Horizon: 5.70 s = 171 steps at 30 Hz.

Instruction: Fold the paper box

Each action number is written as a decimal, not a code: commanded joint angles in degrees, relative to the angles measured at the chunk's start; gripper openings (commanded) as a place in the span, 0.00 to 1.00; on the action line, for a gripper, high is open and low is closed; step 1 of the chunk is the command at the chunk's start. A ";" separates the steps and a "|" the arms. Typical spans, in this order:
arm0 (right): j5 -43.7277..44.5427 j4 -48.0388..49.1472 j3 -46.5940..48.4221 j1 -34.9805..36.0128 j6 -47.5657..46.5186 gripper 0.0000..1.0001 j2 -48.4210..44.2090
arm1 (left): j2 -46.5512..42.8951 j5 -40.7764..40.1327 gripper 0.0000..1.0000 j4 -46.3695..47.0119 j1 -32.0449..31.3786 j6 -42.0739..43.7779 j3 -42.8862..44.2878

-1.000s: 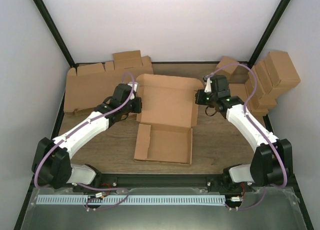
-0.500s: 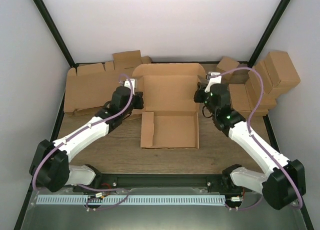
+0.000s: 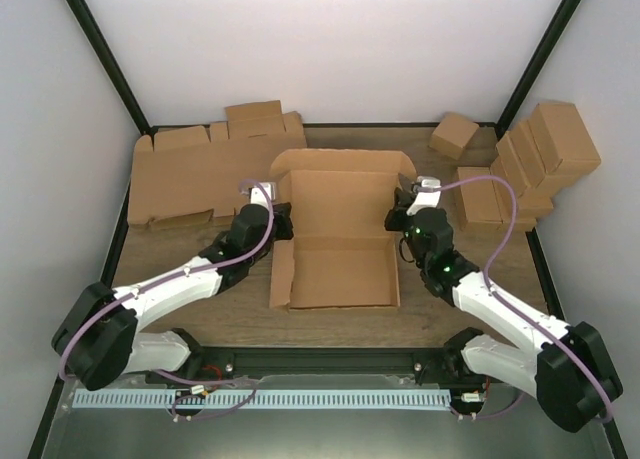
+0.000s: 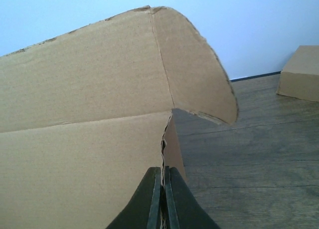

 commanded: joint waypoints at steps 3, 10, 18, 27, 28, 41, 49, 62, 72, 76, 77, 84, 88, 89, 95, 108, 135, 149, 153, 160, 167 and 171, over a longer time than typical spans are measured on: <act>-4.85 0.95 -3.87 2.16 1.20 0.01 -3.38 | -2.08 6.53 0.06 -1.78 -2.55 -4.58 -3.05; -4.31 1.46 -5.85 2.15 -2.07 0.01 -6.25 | -7.25 4.82 0.68 -19.59 -1.61 -4.25 2.95; -4.47 1.44 -5.31 2.15 -4.58 0.01 -6.12 | -16.99 20.84 0.97 -31.56 7.96 -7.68 0.60; -4.63 1.30 -4.74 2.15 -5.02 0.01 -5.30 | -21.36 32.49 0.82 -35.52 15.95 -12.80 -7.46; -4.84 1.32 -4.63 2.15 -5.06 0.01 -5.22 | -20.63 33.56 0.77 -35.05 16.29 -13.24 -8.35; -6.82 -0.31 -3.94 2.17 -4.55 0.01 -4.99 | -14.35 44.46 0.73 -23.66 17.09 -17.13 -17.71; -8.17 -2.48 -2.95 2.15 -3.40 0.01 -4.58 | -10.76 49.12 0.62 -16.73 16.75 -18.15 -17.64; -10.42 -4.54 -2.85 2.15 -1.57 0.01 -5.30 | -7.00 37.33 0.40 -25.56 7.50 -16.40 -8.61; -13.12 -8.39 -5.82 2.24 0.31 0.01 -8.97 | -4.30 18.44 0.17 -33.20 1.13 -19.55 -5.17; -14.75 -11.77 -5.76 2.24 1.49 0.01 -10.49 | -1.73 10.61 0.04 -37.64 -0.49 -19.85 -2.03; -14.90 -12.66 -5.55 2.24 1.79 0.01 -10.71 | -1.18 8.35 0.04 -39.33 -0.99 -19.76 -0.77; -17.47 -15.19 -6.67 2.42 6.22 0.01 -10.79 | -0.69 1.03 0.04 -38.48 -1.24 -21.16 0.85; -13.09 -16.13 -5.37 5.12 9.05 0.01 -10.33 | -0.44 2.26 0.04 -32.34 -1.22 -23.02 0.69; -9.80 -16.75 -4.66 5.37 8.97 0.01 -10.50 | -0.45 2.73 0.04 -30.37 -1.22 -23.09 0.63; 8.61 -16.18 -2.42 5.40 2.64 0.01 -14.66 | 3.30 6.15 0.04 -22.47 -2.79 -19.77 4.47; 17.79 6.65 -7.44 0.17 -2.98 0.01 -10.33 | 27.44 6.66 0.04 -20.33 -3.53 -11.95 29.05; -1.10 13.32 -11.53 -7.95 4.11 0.01 3.60 | 23.08 12.95 0.45 -16.51 1.01 -13.54 19.16; -1.74 14.05 -12.58 -7.95 0.81 0.01 3.72 | 8.64 17.63 0.67 -26.65 6.81 -3.49 14.75; -2.41 13.22 -11.84 -7.94 0.42 0.01 3.68 | 10.09 20.44 0.64 -28.74 10.10 4.12 22.19; -4.01 11.17 -10.16 -7.92 -0.22 0.01 3.79 | 16.71 24.92 0.59 -27.45 11.33 8.45 33.86; -4.89 8.62 -8.32 -7.87 -0.70 0.01 3.96 | 24.00 27.19 0.42 -29.79 11.51 9.21 42.72; -5.21 7.76 -8.14 -7.70 0.17 0.01 3.58 | 25.41 27.69 0.20 -30.70 11.38 8.46 43.44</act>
